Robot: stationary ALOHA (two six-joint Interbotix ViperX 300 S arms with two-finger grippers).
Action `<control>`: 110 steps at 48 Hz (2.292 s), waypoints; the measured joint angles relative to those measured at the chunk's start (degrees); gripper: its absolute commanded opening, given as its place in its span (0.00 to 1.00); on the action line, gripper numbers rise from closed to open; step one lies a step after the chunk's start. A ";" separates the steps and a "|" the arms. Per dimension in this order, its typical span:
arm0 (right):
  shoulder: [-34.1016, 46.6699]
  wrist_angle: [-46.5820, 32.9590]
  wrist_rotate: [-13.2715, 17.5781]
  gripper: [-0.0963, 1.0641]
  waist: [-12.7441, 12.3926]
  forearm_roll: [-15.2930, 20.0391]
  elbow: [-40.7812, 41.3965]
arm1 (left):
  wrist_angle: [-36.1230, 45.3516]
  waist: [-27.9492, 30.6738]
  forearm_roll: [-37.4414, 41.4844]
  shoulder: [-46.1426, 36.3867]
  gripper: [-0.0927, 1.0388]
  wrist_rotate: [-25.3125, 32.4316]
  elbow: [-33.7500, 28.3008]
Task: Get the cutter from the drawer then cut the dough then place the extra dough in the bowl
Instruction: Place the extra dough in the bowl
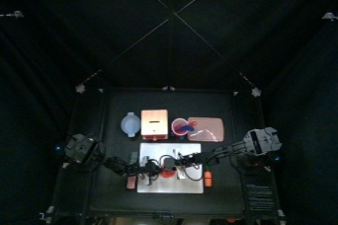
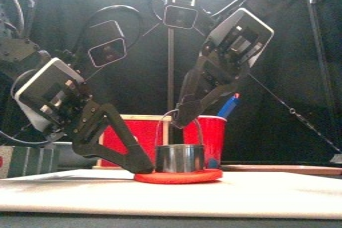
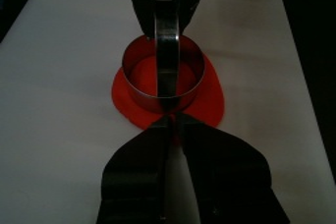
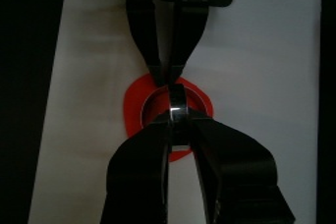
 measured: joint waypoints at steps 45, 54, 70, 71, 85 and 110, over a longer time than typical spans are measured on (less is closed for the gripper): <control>-20.21 -0.26 1.23 0.53 -6.94 -3.43 23.82 | 1.23 2.72 2.99 -7.03 0.60 0.18 0.35; -19.42 -0.44 1.05 0.61 -6.94 -3.34 23.29 | 1.05 3.16 3.16 -7.29 0.60 0.00 0.35; -19.34 -0.18 1.14 0.74 -6.59 -2.55 21.71 | 1.41 5.45 3.69 -7.29 0.67 0.18 -0.70; -19.25 -0.18 1.05 0.74 -6.50 -2.46 21.53 | 1.58 5.71 3.96 -7.38 0.68 0.18 -0.79; -19.25 0.44 0.97 0.74 -5.27 -1.67 18.98 | 7.29 8.96 5.10 -6.24 0.77 0.00 -1.23; -18.28 0.26 1.05 0.74 -4.75 -0.26 18.90 | 13.71 11.87 8.61 -2.29 0.76 0.09 -4.04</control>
